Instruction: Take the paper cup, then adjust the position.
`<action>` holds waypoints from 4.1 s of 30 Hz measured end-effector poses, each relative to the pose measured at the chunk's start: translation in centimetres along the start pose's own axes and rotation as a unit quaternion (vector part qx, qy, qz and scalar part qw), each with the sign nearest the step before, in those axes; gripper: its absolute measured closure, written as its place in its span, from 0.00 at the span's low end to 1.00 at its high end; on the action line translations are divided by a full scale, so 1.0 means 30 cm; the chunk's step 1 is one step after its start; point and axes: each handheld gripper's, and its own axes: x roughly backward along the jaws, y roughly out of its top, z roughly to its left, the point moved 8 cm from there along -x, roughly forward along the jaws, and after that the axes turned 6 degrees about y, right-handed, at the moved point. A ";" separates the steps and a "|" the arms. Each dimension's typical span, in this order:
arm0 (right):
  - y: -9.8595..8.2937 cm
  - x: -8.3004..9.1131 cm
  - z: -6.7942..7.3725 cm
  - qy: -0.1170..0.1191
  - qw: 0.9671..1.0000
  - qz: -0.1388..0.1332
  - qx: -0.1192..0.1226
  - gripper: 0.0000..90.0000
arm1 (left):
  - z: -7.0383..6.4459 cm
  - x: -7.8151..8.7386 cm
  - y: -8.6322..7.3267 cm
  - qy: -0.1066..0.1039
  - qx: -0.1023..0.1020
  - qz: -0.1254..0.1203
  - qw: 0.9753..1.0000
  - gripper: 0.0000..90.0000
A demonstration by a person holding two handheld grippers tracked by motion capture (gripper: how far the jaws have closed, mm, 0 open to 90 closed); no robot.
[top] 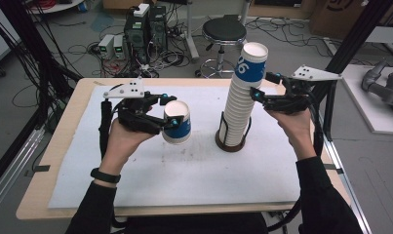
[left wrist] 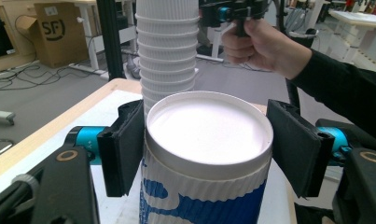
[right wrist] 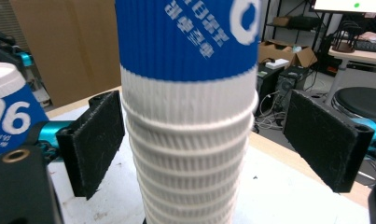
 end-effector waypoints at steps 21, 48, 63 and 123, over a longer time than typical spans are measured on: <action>-0.114 0.075 0.149 0.071 0.997 -0.018 0.011 0.15 | -0.007 -0.005 -0.048 -0.013 0.013 0.004 1.000 0.34; -0.168 -0.007 0.256 0.136 0.990 0.006 0.031 0.16 | -0.029 -0.028 -0.088 -0.030 0.032 -0.009 0.999 0.34; -0.220 -0.077 0.346 0.209 0.977 0.026 0.022 0.16 | -0.080 -0.051 -0.073 -0.059 0.036 -0.015 0.997 0.34; -0.388 -0.226 0.528 0.290 0.936 0.190 0.067 0.27 | -0.189 -0.121 -0.119 -0.092 -0.018 0.132 0.987 0.26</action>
